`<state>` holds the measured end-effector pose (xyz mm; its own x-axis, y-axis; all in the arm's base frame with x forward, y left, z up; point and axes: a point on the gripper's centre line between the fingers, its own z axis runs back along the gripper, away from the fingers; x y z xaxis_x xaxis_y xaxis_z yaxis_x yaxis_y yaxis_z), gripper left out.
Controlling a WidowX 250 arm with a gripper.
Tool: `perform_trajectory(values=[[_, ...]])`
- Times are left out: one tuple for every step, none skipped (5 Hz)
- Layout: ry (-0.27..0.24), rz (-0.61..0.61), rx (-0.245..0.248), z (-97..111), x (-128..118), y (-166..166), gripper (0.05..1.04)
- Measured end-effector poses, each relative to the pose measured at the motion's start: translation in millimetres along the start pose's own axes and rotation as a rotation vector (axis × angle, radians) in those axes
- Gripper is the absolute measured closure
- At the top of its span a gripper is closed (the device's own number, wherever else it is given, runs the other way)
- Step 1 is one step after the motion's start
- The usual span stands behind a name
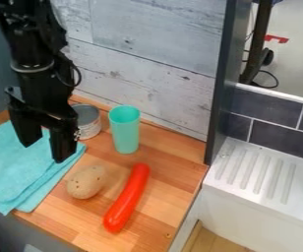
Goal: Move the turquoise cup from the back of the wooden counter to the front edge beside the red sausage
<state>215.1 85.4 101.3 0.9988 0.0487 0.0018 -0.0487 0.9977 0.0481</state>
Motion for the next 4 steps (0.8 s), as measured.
perform_trajectory(values=[[0.013,-0.004,-0.004,-3.8,-0.6,-1.1,0.083],[-0.066,-0.012,0.011,1.8,23.9,5.1,0.083],[-0.1,0.009,0.05,2.9,49.9,17.2,0.083],[-0.11,0.013,0.048,-1.9,77.4,24.7,0.083]])
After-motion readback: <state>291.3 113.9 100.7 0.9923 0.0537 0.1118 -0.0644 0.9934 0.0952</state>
